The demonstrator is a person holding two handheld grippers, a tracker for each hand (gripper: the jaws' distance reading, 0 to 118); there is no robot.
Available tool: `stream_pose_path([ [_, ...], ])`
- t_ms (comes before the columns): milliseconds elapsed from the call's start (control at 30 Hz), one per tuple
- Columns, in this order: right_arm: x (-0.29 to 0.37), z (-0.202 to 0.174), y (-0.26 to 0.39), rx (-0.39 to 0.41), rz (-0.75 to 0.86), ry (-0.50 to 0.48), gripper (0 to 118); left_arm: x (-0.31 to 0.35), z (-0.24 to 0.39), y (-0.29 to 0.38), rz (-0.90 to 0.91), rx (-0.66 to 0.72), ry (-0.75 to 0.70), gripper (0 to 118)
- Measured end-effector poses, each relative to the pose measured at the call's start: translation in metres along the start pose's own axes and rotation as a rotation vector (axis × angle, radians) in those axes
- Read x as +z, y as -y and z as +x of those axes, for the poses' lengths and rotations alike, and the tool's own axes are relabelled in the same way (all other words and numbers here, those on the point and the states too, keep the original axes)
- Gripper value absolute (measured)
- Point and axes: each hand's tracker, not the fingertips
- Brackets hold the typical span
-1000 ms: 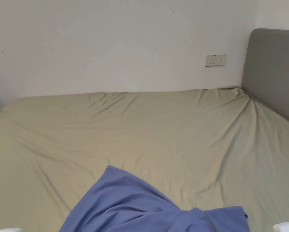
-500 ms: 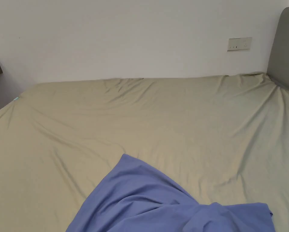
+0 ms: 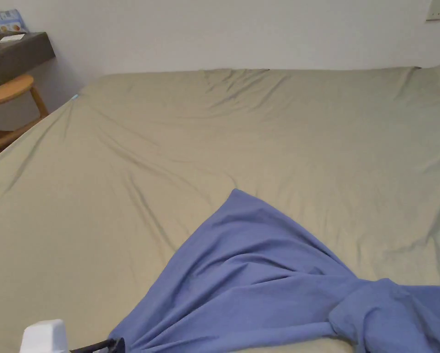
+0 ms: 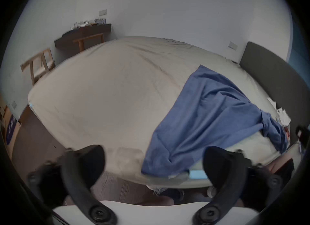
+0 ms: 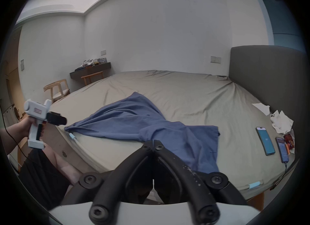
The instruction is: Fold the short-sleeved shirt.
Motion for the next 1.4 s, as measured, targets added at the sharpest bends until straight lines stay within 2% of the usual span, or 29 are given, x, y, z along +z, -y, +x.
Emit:
stream_pose_path([
  [100, -0.005, -0.007, 0.000, 0.000, 0.001, -0.011, 1, -0.022, 0.016, 0.002, -0.072, -0.073, -0.008, 109],
  [167, -0.007, -0.008, -0.001, 0.001, -0.002, -0.009, 1, -0.036, 0.025, 0.009, -0.096, -0.083, 0.008, 105],
  [200, -0.007, -0.007, 0.000, -0.009, -0.003, -0.012, 1, -0.041, 0.027, 0.011, -0.138, -0.077, 0.018, 86],
  [267, -0.005, -0.006, 0.001, -0.025, -0.006, -0.013, 1, -0.034, 0.033, 0.017, -0.040, -0.042, -0.002, 76],
  [333, -0.002, -0.004, 0.003, -0.018, -0.008, 0.003, 1, -0.023, 0.038, 0.016, -0.012, -0.030, 0.063, 72],
  [367, 0.000, -0.003, 0.004, -0.016, -0.012, 0.008, 1, -0.019, 0.044, 0.019, 0.014, -0.037, 0.058, 49],
  [400, 0.000, -0.001, 0.006, -0.021, -0.018, 0.010, 1, -0.015, 0.049, 0.021, 0.002, -0.049, 0.063, 17],
  [433, 0.000, 0.002, 0.007, -0.031, -0.025, 0.011, 1, -0.014, 0.053, 0.023, 0.000, -0.075, 0.084, 3],
  [533, 0.004, 0.008, 0.006, -0.050, -0.025, 0.013, 1, 0.000, 0.060, 0.022, 0.045, -0.100, 0.098, 3],
  [633, 0.006, 0.027, -0.001, -0.035, -0.027, 0.040, 1, 0.011, 0.053, 0.011, 0.091, -0.041, 0.129, 3],
  [733, -0.011, 0.075, -0.018, -0.087, -0.061, 0.090, 1, 0.019, 0.050, -0.004, 0.113, -0.035, 0.121, 3],
  [800, -0.037, 0.115, -0.030, -0.090, -0.113, 0.149, 2, 0.020, 0.047, -0.013, 0.129, -0.044, 0.114, 3],
  [867, -0.077, 0.160, -0.041, -0.147, -0.172, 0.177, 5, 0.017, 0.046, -0.023, 0.130, -0.040, 0.112, 3],
  [967, -0.135, 0.203, -0.048, -0.185, -0.284, 0.238, 59, 0.011, 0.047, -0.030, 0.118, -0.004, 0.116, 3],
  [1000, -0.153, 0.213, -0.049, -0.187, -0.319, 0.229, 70, 0.010, 0.050, -0.032, 0.116, -0.006, 0.116, 3],
  [1033, -0.170, 0.216, -0.046, -0.203, -0.348, 0.208, 70, 0.010, 0.053, -0.032, 0.115, -0.009, 0.115, 3],
  [1133, -0.212, 0.218, -0.034, -0.163, -0.412, 0.205, 75, 0.009, 0.062, -0.035, 0.120, -0.035, 0.109, 3],
  [1167, -0.221, 0.216, -0.026, -0.194, -0.448, 0.199, 77, 0.009, 0.064, -0.037, 0.119, -0.047, 0.105, 3],
  [1200, -0.226, 0.216, -0.021, -0.231, -0.490, 0.207, 77, 0.009, 0.066, -0.039, 0.117, -0.051, 0.103, 3],
  [1233, -0.216, 0.206, -0.024, -0.177, -0.398, 0.247, 77, 0.011, 0.067, -0.041, 0.117, -0.050, 0.106, 3],
  [1267, -0.212, 0.199, -0.029, -0.167, -0.420, 0.249, 77, 0.013, 0.067, -0.043, 0.119, -0.048, 0.113, 3],
  [1300, -0.206, 0.195, -0.029, -0.179, -0.435, 0.228, 78, 0.015, 0.068, -0.045, 0.122, -0.047, 0.115, 3],
  [1333, -0.198, 0.191, -0.026, -0.201, -0.419, 0.143, 73, 0.018, 0.068, -0.047, 0.125, -0.048, 0.120, 3],
  [1367, -0.192, 0.185, -0.022, -0.234, -0.412, 0.077, 54, 0.020, 0.069, -0.048, 0.127, -0.050, 0.125, 3],
  [1400, -0.192, 0.181, -0.019, -0.214, -0.474, 0.061, 13, 0.020, 0.068, -0.050, 0.127, -0.051, 0.130, 3],
])
